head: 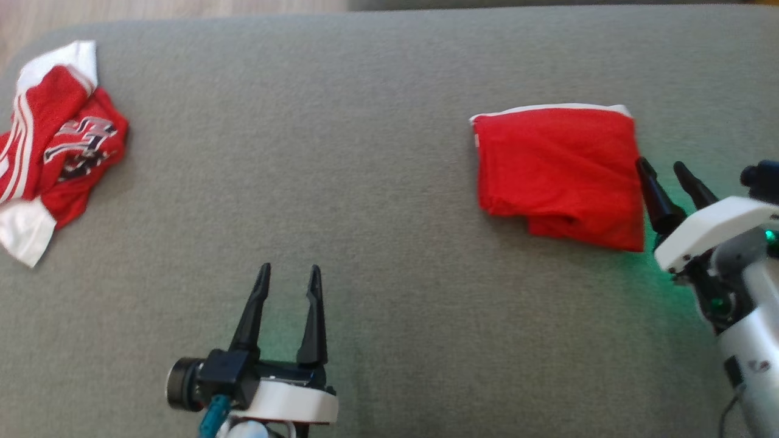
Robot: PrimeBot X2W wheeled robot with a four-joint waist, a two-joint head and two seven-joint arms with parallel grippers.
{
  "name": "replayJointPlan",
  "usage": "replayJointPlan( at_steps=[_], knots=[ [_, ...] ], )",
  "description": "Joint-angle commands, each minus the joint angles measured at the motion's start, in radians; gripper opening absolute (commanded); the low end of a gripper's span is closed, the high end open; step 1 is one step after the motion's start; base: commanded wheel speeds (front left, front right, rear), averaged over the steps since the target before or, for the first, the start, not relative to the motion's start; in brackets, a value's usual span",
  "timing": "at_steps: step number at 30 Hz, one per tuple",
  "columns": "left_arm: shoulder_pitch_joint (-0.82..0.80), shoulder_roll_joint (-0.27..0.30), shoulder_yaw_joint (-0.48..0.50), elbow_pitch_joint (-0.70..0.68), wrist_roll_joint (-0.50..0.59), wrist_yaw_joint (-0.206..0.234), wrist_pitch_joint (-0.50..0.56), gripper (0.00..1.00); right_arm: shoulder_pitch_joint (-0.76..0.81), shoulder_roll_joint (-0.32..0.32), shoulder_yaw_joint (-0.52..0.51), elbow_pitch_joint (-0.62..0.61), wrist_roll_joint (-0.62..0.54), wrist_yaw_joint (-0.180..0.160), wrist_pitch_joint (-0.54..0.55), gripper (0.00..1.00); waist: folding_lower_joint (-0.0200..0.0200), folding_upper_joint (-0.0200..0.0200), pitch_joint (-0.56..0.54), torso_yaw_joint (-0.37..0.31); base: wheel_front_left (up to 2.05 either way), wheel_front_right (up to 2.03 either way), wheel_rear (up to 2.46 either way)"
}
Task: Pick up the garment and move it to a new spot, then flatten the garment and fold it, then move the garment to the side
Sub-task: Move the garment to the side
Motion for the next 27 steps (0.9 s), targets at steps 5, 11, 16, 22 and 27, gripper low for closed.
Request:
replayJointPlan(
  at_steps=[5, 11, 16, 22, 27],
  knots=[
    [-0.047, -0.002, 0.016, -0.01, -0.008, -0.001, -0.01, 1.0, -0.042, -0.052, 0.036, 0.027, 0.047, -0.001, 0.102, 1.0, -0.0002, 0.0, 0.034, 0.044, 0.0, 0.0, 0.0],
    [-0.049, -0.002, 0.019, -0.001, -0.01, -0.001, -0.01, 1.0, -0.029, -0.079, 0.078, 0.018, 0.107, -0.001, 0.171, 0.0, -0.0002, 0.0, 0.04, 0.048, 0.0, 0.0, 0.0],
    [-0.055, -0.002, 0.026, 0.003, -0.005, -0.005, -0.01, 1.0, -0.019, -0.157, 0.082, -0.02, 0.107, -0.001, 0.155, 0.0, -0.0002, 0.0, 0.058, 0.022, 0.0, 0.0, 0.0],
    [-0.09, -0.002, 0.036, 0.003, 0.021, -0.029, -0.01, 1.0, -0.055, -0.294, 0.052, -0.05, 0.062, -0.001, 0.171, 0.0, -0.0002, 0.0, 0.132, -0.046, 0.0, 0.0, 0.0],
    [-0.156, -0.001, 0.038, 0.006, 0.078, -0.055, -0.01, 1.0, -0.118, -0.378, -0.008, -0.04, 0.034, -0.001, 0.167, 0.0, -0.0002, 0.0, 0.209, -0.09, 0.0, 0.0, 0.0]
  ],
)
